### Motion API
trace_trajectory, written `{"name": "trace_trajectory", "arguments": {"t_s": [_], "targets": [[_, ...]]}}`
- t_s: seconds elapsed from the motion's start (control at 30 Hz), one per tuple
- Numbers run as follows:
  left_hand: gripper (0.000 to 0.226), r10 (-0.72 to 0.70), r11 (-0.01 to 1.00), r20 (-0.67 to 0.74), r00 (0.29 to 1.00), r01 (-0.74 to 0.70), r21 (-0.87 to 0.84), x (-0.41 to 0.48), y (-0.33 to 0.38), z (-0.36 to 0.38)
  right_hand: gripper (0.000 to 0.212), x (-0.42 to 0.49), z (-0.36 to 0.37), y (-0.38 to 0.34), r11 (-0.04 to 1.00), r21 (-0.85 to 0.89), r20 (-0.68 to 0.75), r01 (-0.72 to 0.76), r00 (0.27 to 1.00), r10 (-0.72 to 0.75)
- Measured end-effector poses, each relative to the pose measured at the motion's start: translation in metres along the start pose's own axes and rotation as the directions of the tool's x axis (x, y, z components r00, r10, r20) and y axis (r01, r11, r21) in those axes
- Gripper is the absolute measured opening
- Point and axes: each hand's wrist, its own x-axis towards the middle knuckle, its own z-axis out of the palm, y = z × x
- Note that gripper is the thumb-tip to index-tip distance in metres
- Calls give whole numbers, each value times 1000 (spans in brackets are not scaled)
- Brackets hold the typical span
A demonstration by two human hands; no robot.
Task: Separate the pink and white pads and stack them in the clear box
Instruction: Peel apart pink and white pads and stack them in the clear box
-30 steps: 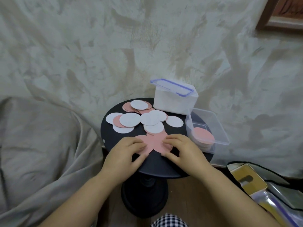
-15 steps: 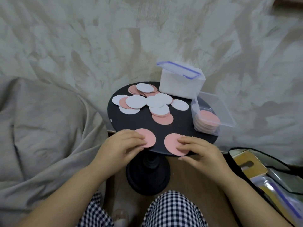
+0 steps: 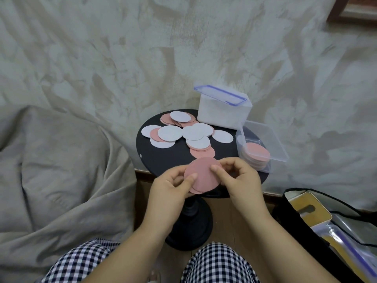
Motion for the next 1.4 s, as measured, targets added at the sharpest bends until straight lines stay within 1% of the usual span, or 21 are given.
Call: {"name": "trace_trajectory", "arguments": {"t_s": [0.1, 0.17, 0.23, 0.3, 0.37, 0.43, 0.5, 0.57, 0.63, 0.7, 0.8, 0.9, 1.0, 1.07, 1.1, 1.17, 1.23, 1.33, 1.4], "targets": [[15, 2, 1000, -42, 999, -2, 12, 2, -3, -7, 10, 2, 7, 3, 997, -71, 9, 5, 1000, -4], [15, 15, 1000, -96, 995, -14, 6, 6, -3, -14, 17, 9, 8, 4, 966, -246, 77, 72, 996, -54], [14, 6, 999, -154, 988, -12, -41, 9, -3, -22, 38, 18, 9, 7, 875, -452, 236, 172, 969, -68], [13, -7, 998, -194, 981, -4, -60, 12, -4, -29, 53, 28, 10, 8, 792, -562, 376, 238, 926, -12], [13, -21, 998, -218, 976, 7, -64, 14, -7, -36, 58, 33, 12, 11, 717, -636, 454, 285, 889, 49], [13, -30, 998, -233, 972, 16, -61, 15, -11, -42, 57, 33, 10, 13, 650, -683, 493, 334, 867, 73], [13, -32, 998, -241, 970, 17, -62, 15, -15, -46, 52, 27, 3, 16, 641, -677, 488, 362, 872, 23], [13, -30, 998, -242, 970, 16, -58, 15, -17, -48, 46, 16, -5, 21, 663, -639, 462, 389, 884, -74], [13, -24, 998, -242, 970, 10, -60, 16, -18, -48, 49, 6, -14, 26, 698, -596, 425, 397, 893, -145], [14, -25, 998, -244, 969, 11, -58, 17, -19, -46, 56, 1, -20, 29, 726, -565, 421, 392, 894, -155], [15, -16, 998, -235, 972, 0, -68, 18, -17, -42, 63, 1, -23, 32, 723, -557, 456, 409, 878, -145], [15, 1, 999, -220, 975, -12, -52, 17, -16, -41, 49, 0, -23, 34, 691, -551, 443, 469, 866, -234], [14, 6, 999, -227, 974, -17, -47, 16, -16, -43, 35, -5, -20, 35, 680, -525, 397, 512, 854, -336], [15, 7, 998, -226, 974, -19, -52, 16, -15, -45, 28, -8, -19, 35, 681, -506, 380, 529, 846, -374], [15, 8, 998, -223, 975, -21, -57, 16, -14, -45, 23, -9, -19, 34, 698, -490, 368, 522, 850, -378], [14, 7, 998, -221, 975, -21, -61, 17, -13, -45, 15, -7, -20, 26, 785, -420, 315, 456, 884, -346], [13, 7, 998, -230, 973, -22, -62, 18, -12, -44, 15, -1, -21, 18, 860, -339, 262, 381, 916, -303], [12, 12, 997, -252, 968, -32, -74, 21, -11, -40, 8, 14, -19, 10, 900, -332, 201, 284, 953, -227], [13, 16, 995, -255, 967, -41, -94, 22, -9, -36, 13, 23, -17, 7, 938, -303, 166, 171, 978, -125]]}}
